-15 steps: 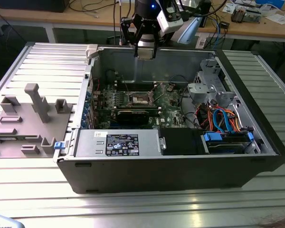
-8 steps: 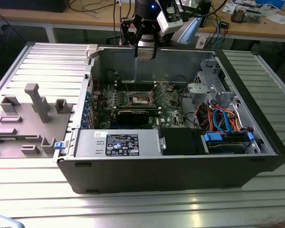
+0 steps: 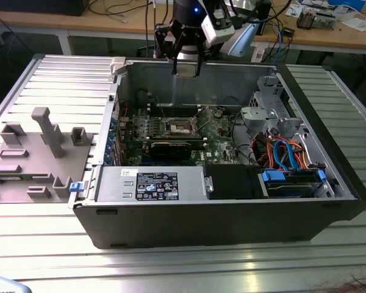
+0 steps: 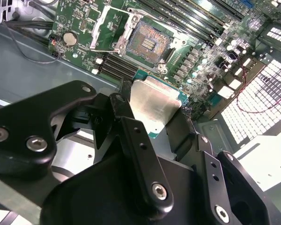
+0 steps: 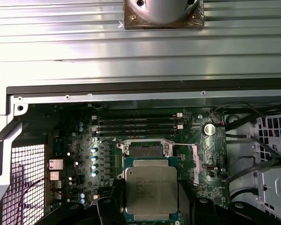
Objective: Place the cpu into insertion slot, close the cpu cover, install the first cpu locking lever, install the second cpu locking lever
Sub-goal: 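Place the cpu into insertion slot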
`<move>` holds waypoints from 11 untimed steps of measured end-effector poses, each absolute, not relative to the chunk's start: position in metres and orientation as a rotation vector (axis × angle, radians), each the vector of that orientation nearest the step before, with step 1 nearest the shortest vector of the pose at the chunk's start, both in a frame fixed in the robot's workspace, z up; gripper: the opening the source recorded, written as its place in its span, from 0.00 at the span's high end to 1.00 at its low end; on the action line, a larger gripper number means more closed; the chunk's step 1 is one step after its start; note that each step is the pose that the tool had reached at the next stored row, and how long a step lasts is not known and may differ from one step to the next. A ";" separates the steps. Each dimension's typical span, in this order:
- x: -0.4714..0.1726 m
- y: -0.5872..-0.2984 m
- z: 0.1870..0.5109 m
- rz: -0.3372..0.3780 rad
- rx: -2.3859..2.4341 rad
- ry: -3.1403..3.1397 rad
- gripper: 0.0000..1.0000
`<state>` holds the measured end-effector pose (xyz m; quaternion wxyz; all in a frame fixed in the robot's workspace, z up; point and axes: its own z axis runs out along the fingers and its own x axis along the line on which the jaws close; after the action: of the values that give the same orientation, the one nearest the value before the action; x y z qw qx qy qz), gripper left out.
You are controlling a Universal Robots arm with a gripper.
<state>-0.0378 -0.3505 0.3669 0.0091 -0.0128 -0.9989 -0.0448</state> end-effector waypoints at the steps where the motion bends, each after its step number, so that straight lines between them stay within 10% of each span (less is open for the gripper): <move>1: -0.038 -0.350 0.367 -0.140 -0.040 -3.120 0.45; 11: -0.038 -0.350 0.364 -0.140 -0.040 -3.120 0.45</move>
<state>-0.0378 -0.3505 0.3641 0.0091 -0.0128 -0.9989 -0.0449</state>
